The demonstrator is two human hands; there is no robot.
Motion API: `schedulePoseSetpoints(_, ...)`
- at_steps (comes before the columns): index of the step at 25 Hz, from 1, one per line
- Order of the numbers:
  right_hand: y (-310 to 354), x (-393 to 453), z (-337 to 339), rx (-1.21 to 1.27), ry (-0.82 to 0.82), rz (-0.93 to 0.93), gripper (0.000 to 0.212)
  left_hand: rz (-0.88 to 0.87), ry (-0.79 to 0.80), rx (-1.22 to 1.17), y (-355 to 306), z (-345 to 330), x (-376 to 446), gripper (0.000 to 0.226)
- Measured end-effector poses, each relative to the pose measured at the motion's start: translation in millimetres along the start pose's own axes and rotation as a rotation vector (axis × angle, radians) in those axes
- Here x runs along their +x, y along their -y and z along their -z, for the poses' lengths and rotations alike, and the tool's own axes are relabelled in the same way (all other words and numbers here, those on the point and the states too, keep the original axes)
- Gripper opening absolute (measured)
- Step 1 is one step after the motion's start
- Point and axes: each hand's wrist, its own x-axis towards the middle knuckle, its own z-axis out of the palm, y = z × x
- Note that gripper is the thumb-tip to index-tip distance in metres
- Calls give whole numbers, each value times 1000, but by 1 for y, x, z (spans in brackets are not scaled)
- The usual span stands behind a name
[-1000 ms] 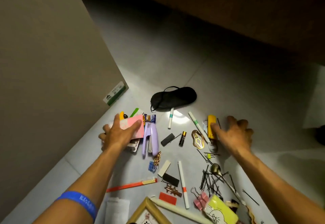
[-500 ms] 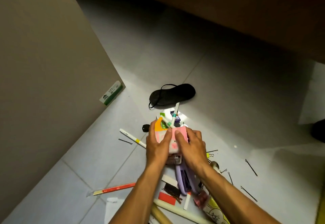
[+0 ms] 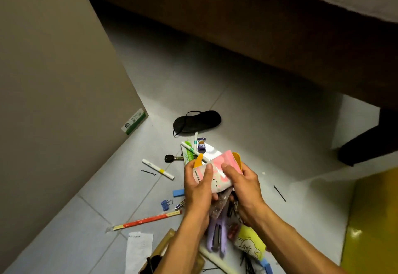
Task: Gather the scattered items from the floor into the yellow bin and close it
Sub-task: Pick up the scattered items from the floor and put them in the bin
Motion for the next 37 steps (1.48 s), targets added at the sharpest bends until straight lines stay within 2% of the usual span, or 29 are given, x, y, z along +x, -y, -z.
schedulePoseSetpoints(4,49,-58,39,49,-58,67,6,-102,130,62,-32,-33,-67,26)
schedulePoseSetpoints(8,83,-135,112,161,-197,166,4,-182,323,112,-42,-86,-159,29)
schedulePoseSetpoints(11,106,-192,187,296,-362,212,18,-207,532,139,-32,-138,-232,29)
schedulePoseSetpoints(15,134,-235,271,352,-531,260,30,-141,744,209,-19,-206,-291,33)
schedulePoseSetpoints(18,141,-249,316,413,-582,234,28,-41,837,337,-7,-236,-304,50)
schedulePoseSetpoints(20,140,-254,329,430,-529,136,32,-42,836,465,0,-240,-299,54)
schedulePoseSetpoints(22,135,-253,334,391,-523,85,36,-72,798,466,4,-233,-289,51)
schedulePoseSetpoints(25,130,-250,320,333,-537,110,27,-85,710,461,5,-214,-275,47)
schedulePoseSetpoints(26,129,-247,311,303,-536,125,31,-76,686,466,4,-207,-269,48)
schedulePoseSetpoints(31,126,-217,245,104,-409,153,52,-117,604,488,-18,-163,-237,49)
schedulePoseSetpoints(34,119,-189,191,-15,-257,120,54,-154,509,496,-34,-123,-199,50)
schedulePoseSetpoints(37,97,-155,138,-158,-124,79,52,-120,378,491,-40,-72,-148,51)
